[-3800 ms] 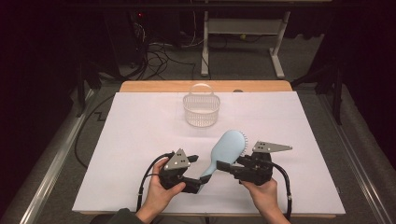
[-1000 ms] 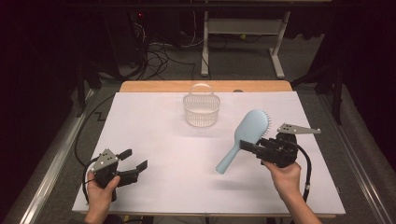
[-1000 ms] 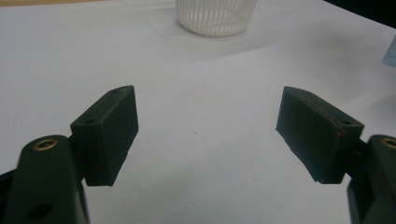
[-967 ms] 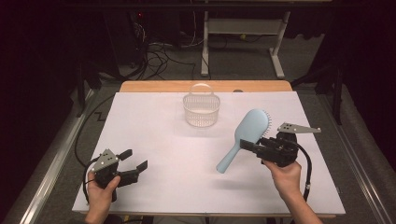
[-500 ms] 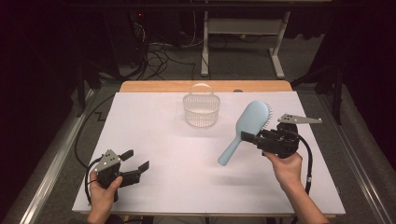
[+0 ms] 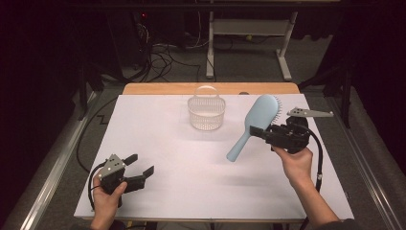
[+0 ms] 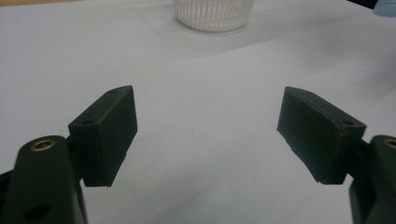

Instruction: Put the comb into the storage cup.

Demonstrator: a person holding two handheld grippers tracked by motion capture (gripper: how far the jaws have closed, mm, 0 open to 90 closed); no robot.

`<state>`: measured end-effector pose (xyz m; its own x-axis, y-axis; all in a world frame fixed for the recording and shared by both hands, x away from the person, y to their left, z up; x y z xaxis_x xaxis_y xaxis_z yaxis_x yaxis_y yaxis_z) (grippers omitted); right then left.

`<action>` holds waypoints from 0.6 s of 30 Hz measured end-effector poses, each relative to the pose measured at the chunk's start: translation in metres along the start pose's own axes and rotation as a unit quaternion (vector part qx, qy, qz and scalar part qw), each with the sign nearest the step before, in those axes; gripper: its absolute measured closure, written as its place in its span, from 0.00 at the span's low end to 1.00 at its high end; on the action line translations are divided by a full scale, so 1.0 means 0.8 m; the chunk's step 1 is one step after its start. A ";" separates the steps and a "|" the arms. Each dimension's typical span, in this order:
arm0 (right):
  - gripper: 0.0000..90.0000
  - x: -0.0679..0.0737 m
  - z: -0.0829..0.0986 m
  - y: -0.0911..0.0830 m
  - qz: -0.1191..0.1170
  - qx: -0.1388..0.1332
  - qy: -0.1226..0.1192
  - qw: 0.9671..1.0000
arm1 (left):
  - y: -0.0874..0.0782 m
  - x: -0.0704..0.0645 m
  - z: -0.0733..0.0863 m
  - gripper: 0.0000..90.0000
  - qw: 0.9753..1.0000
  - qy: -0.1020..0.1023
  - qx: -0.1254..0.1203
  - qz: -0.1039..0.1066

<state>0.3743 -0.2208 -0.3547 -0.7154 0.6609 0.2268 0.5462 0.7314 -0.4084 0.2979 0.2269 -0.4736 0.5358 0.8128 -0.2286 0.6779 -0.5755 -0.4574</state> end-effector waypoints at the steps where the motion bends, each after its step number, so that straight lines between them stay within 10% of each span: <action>1: 0.62 -0.001 -0.002 0.001 0.001 0.000 -0.002 1.000 | 0.000 0.000 0.000 0.23 1.000 0.001 0.001 0.000; 18: 0.63 -0.011 -0.038 0.018 0.017 0.003 -0.006 1.000 | 0.000 -0.001 0.000 0.23 1.000 0.002 0.001 -0.001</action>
Point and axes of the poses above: each handheld gripper's, and its own axes: y roughly forward along the jaws, z roughly out of its underside, x roughly to its left, the point moved 3 cm from there along y, roughly forward along the jaws, and after that the axes turned 7 degrees about -y, right-handed, at the moved point
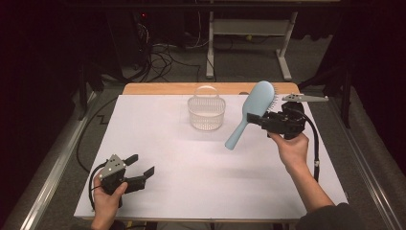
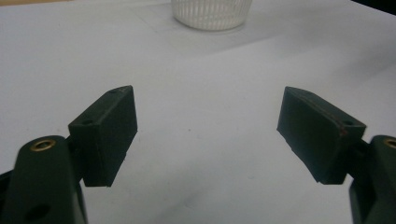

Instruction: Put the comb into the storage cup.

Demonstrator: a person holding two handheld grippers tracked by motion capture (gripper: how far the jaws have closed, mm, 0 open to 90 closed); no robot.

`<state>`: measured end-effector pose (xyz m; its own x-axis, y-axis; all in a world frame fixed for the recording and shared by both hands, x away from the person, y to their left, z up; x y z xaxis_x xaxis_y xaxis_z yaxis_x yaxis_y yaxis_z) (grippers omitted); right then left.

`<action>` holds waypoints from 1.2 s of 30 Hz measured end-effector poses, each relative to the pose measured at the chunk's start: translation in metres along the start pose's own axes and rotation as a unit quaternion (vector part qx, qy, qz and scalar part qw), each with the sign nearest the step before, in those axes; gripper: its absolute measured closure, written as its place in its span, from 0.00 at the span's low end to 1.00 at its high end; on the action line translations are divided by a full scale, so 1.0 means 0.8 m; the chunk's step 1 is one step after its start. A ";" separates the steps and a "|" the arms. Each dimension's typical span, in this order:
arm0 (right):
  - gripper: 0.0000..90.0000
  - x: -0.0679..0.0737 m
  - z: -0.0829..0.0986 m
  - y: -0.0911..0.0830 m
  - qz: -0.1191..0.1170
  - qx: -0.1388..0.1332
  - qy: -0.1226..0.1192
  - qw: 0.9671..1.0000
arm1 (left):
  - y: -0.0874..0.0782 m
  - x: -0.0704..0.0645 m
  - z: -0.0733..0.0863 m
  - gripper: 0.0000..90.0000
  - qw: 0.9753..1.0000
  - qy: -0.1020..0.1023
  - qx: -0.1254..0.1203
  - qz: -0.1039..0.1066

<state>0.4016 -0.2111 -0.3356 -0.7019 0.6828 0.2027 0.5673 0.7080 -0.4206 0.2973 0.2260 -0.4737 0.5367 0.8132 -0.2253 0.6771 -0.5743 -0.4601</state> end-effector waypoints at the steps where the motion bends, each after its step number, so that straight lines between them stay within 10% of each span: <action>1: 0.63 -0.001 -0.002 0.001 0.001 0.000 -0.001 1.000 | 0.000 0.000 0.000 0.23 1.000 0.000 0.000 0.000; 36: 0.62 -0.016 -0.055 0.048 0.038 0.009 -0.005 0.999 | 0.000 0.001 0.000 0.23 1.000 0.000 -0.002 -0.002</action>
Point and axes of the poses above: each handheld gripper's, and its own axes: y roughly forward along the jaws, z roughly out of its underside, x roughly to its left, the point moved 3 cm from there along y, roughly forward along the jaws, and after that the axes turned 7 degrees about -y, right-handed, at the moved point
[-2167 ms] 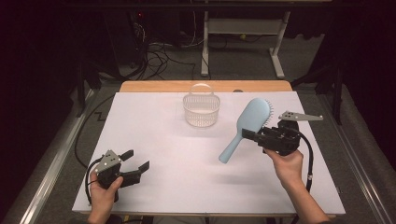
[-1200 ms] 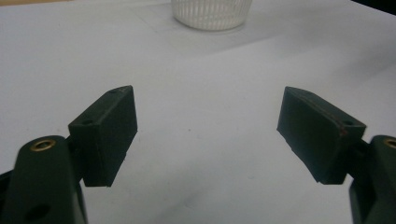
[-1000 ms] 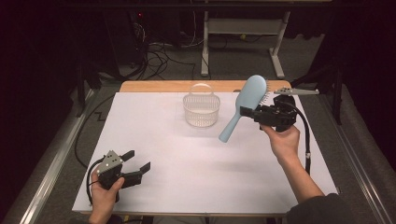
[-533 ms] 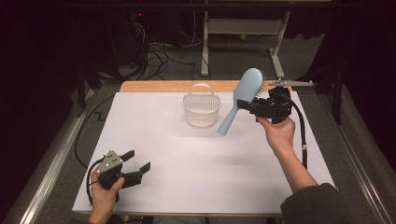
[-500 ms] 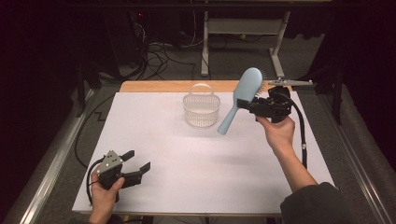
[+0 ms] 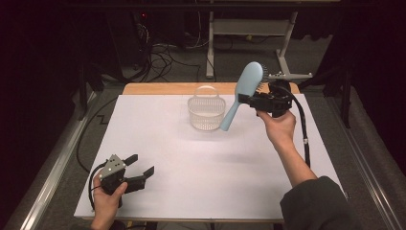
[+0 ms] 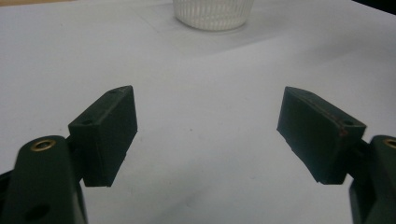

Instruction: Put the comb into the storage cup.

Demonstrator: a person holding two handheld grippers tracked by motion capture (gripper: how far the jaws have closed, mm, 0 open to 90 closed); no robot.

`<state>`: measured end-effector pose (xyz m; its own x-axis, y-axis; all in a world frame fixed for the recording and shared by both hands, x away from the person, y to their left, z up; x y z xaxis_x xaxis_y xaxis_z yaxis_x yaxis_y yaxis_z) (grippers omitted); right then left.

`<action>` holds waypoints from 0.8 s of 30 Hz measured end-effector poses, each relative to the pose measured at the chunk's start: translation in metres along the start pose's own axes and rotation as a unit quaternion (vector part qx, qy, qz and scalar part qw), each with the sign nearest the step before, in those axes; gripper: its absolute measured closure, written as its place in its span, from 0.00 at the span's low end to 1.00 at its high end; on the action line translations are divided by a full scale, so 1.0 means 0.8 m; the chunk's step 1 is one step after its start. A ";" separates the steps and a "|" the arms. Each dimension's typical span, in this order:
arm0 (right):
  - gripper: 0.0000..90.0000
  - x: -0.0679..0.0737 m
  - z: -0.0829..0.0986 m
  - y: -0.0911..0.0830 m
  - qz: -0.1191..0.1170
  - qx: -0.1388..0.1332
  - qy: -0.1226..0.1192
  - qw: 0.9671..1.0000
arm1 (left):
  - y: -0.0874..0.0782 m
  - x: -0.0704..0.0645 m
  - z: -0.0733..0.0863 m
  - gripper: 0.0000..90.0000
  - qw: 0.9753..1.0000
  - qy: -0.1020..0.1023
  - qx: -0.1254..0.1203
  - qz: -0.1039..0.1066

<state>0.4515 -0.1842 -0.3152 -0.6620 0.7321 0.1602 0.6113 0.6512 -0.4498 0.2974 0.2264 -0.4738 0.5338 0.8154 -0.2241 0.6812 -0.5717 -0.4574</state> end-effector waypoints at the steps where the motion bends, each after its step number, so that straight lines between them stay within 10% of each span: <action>1: 0.62 0.000 -0.001 0.002 0.000 0.000 -0.001 1.000 | 0.000 0.000 0.000 0.23 1.000 0.000 0.000 0.000; 24: 0.62 -0.001 -0.032 0.040 0.022 0.001 0.006 1.000 | 0.000 0.001 0.000 0.23 1.000 -0.003 0.000 0.002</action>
Point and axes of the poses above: each handheld gripper's, and its own axes: y roughly forward along the jaws, z roughly out of its underside, x roughly to its left, the point moved 3 cm from there along y, roughly forward along the jaws, and after that the axes turned 7 degrees about -y, right-handed, at the moved point
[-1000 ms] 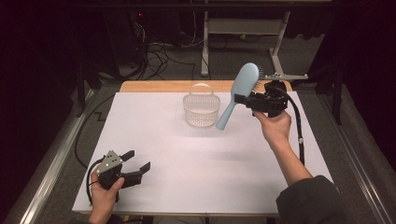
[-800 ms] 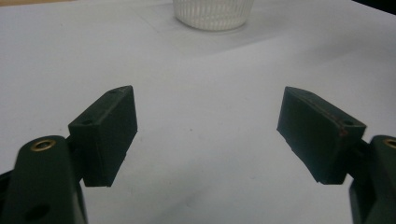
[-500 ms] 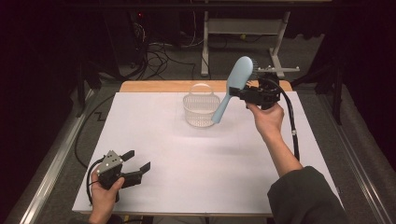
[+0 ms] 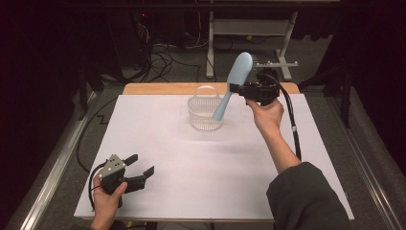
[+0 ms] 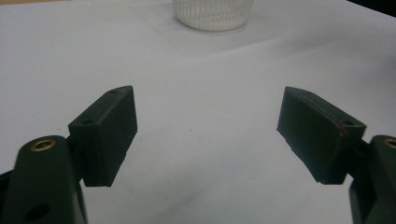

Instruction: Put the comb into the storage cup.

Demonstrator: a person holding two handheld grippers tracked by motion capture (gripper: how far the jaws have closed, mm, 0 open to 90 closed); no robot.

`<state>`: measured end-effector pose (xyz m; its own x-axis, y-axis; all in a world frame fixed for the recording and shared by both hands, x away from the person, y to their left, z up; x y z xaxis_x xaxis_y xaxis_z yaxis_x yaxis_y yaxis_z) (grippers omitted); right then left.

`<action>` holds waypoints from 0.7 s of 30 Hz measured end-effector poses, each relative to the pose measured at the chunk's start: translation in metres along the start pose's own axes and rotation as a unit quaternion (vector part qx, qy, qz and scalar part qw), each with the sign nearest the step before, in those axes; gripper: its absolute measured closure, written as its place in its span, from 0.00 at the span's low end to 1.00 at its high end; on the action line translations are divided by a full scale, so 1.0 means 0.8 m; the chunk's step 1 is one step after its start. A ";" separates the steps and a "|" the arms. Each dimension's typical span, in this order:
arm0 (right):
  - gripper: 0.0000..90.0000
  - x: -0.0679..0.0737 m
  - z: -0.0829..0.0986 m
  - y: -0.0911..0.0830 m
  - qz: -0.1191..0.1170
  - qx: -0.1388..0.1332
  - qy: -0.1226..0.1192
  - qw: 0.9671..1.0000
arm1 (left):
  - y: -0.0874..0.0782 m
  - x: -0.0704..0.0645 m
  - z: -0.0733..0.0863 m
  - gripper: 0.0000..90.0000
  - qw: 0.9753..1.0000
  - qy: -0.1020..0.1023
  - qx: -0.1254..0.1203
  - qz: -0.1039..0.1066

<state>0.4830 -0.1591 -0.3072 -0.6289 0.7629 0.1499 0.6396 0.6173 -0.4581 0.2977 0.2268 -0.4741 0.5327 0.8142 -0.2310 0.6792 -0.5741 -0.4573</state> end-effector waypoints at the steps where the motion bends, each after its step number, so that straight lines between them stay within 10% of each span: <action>1: 0.62 0.000 -0.002 0.001 0.001 -0.001 0.000 1.000 | 0.000 0.000 0.000 0.23 1.000 -0.001 0.000 0.000; 21: 0.62 0.005 -0.019 0.036 0.026 0.002 -0.009 1.000 | -0.001 0.000 0.000 0.23 1.000 -0.001 -0.002 -0.001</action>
<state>0.5053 -0.1354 -0.3064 -0.6029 0.7902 0.1101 0.6699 0.5763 -0.4680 0.2972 0.2275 -0.4739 0.5294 0.8160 -0.2320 0.6829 -0.5722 -0.4541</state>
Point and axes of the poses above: each handheld gripper's, and its own axes: y roughly forward along the jaws, z roughly out of its underside, x roughly to its left, the point moved 3 cm from there along y, roughly forward along the jaws, and after that the axes turned 7 degrees about -y, right-handed, at the moved point
